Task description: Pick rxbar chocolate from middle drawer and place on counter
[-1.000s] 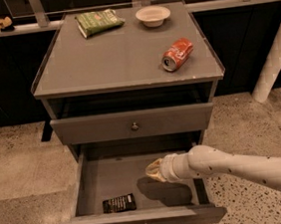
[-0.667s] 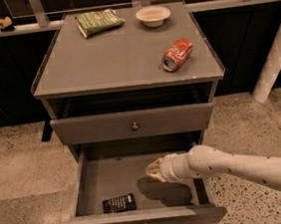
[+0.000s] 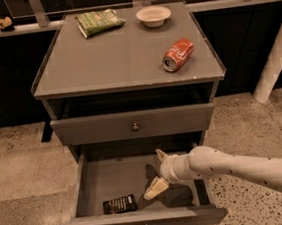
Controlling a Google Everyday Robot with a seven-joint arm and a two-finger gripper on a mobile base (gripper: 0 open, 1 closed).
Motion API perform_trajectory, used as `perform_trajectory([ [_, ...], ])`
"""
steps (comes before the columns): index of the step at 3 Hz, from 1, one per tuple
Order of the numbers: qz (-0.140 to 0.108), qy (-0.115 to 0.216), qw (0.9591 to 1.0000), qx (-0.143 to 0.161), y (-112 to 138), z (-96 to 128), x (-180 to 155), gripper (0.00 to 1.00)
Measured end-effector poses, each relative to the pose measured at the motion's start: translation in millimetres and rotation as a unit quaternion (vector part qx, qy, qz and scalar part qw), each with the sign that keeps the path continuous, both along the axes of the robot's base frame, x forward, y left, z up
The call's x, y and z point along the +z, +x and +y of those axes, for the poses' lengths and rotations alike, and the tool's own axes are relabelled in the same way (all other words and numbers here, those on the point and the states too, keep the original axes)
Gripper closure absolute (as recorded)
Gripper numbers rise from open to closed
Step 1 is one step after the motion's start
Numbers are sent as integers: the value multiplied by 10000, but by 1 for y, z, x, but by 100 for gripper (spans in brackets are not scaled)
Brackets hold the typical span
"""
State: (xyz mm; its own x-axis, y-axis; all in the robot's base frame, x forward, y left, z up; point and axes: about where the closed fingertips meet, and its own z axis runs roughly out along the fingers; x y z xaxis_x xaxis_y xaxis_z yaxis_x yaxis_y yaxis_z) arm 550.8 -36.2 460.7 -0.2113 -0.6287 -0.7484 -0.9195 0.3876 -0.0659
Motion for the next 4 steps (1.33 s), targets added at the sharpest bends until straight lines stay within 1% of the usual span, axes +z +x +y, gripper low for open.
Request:
perform_trajectory([
  [2,0,0,10000,0,0,0,0,8],
  [3,0,0,10000,1,0,0,0,0],
  [4,1,0,10000,1,0,0,0,0],
])
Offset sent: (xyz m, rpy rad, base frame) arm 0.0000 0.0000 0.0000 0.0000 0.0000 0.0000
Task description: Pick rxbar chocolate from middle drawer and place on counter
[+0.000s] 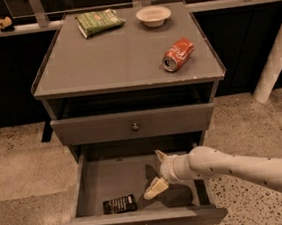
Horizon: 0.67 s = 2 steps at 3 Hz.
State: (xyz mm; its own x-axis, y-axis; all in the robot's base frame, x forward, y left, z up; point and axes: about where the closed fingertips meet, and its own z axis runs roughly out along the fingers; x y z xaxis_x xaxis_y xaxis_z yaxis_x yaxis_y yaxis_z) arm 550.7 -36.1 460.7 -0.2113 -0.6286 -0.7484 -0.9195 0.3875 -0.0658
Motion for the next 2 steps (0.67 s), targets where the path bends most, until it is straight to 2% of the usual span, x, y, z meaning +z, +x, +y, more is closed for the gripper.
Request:
perform_trajectory([
  [1,23,-32,10000,86,-1,11,-8,0],
  [2,111,-31,9996,272,-6,60,-57,0],
])
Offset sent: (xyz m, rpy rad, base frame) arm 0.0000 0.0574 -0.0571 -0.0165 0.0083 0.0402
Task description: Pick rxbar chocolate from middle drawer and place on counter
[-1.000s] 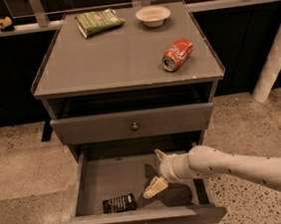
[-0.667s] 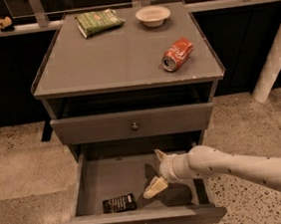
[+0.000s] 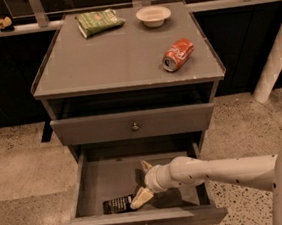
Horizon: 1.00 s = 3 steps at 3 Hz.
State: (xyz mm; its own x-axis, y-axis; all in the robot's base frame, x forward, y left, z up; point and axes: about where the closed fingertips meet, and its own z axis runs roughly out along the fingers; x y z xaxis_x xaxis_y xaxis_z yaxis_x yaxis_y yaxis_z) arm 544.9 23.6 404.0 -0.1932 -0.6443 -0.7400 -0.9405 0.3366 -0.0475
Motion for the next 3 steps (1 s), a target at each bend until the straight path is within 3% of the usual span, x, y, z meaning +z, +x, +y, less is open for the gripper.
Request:
perform_trajectory([
  [1,0,0,10000,1,0,0,0,0],
  [3,195,67,9988,446,-10,39,-41,0],
])
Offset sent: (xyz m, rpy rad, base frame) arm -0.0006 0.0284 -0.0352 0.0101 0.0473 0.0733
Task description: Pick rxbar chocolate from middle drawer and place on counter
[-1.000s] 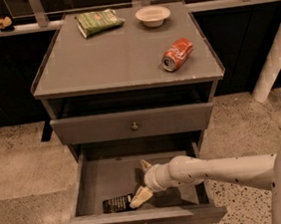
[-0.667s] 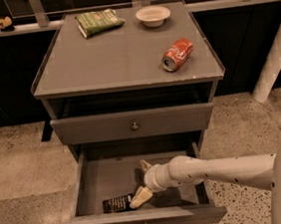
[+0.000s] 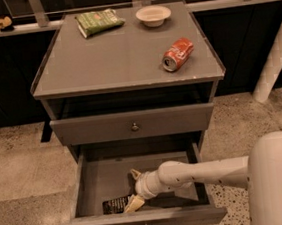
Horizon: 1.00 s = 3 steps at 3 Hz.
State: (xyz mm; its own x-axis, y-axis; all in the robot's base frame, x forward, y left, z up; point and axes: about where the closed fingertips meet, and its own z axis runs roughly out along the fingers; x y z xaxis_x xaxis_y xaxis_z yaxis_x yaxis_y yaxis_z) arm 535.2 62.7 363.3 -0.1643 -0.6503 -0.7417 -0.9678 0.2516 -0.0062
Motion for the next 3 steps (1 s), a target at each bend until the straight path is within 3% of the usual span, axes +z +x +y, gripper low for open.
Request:
perform_trajectory([
  [1,139,40,9993,339,-17,24,-23,0],
  [3,228,65,9984,505,-22,30,-29,0],
])
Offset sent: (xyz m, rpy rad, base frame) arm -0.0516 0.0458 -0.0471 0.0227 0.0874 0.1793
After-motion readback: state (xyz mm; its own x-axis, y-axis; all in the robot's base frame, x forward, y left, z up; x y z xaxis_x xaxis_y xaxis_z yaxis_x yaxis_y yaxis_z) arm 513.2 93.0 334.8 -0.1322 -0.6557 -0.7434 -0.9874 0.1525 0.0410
